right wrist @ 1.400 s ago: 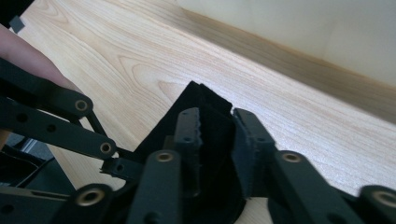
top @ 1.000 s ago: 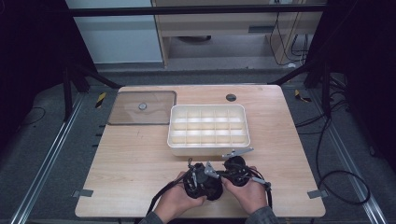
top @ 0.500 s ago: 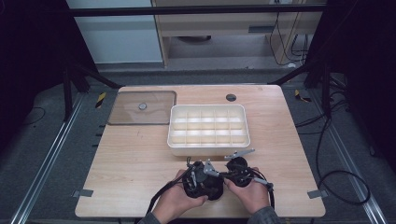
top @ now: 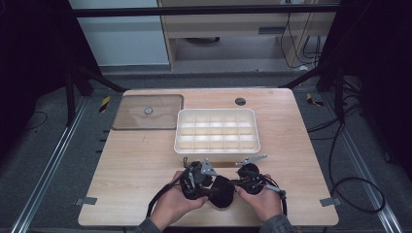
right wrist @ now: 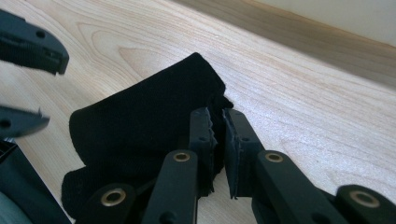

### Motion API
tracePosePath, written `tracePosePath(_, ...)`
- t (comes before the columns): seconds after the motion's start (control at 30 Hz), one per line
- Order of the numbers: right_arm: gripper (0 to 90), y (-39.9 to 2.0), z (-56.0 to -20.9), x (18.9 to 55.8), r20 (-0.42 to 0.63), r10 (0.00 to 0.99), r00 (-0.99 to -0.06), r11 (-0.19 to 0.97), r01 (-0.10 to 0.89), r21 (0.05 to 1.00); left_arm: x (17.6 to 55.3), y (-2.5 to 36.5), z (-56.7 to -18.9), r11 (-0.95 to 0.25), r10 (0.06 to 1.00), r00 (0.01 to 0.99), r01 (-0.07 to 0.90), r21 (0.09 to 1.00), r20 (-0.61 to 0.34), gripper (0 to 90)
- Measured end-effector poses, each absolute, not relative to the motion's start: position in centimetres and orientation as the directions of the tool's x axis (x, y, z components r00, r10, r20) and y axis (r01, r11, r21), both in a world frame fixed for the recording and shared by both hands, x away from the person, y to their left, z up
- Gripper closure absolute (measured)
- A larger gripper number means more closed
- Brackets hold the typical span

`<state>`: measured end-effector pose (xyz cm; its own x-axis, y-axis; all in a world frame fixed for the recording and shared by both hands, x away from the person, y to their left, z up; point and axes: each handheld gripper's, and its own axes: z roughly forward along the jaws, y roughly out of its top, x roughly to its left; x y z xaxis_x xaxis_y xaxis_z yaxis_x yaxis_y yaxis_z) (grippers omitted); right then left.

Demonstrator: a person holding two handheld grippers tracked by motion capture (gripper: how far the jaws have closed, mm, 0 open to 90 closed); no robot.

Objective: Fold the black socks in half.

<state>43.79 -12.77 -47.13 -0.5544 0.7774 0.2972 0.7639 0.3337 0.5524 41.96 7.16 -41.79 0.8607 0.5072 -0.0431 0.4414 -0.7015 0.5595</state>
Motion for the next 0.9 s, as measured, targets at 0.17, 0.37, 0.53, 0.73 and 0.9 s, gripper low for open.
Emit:
tracePosePath(0.17,80.9,-12.8,-47.1,43.7,0.299,0.775,-0.556,0.335,0.764,0.551,42.0,7.4,-42.0,-0.704,0.515,0.856,0.446,0.553,-0.036,65.4)
tracePosePath(0.37,74.0,-12.8,-47.1,43.6,0.288,0.777,-0.559,0.34,0.758,0.556,42.3,7.3,-43.5,-0.718,0.519,0.854,0.462,0.521,-0.042,65.4)
tracePosePath(0.53,62.0,-12.9,-47.2,43.6,0.298,0.779,-0.551,0.326,0.763,0.558,42.4,7.4,-44.8,-0.735,0.517,0.855,0.47,0.489,-0.043,65.4)
tracePosePath(0.73,55.9,-12.8,-47.3,43.8,0.307,0.784,-0.539,0.313,0.771,0.554,42.2,7.4,-45.4,-0.734,0.518,0.854,0.477,0.483,-0.056,66.8)
tracePosePath(0.9,55.2,-12.5,-47.2,44.1,0.31,0.783,-0.54,0.312,0.771,0.554,41.7,7.1,-45.8,-0.714,0.512,0.852,0.491,0.499,-0.106,66.6)
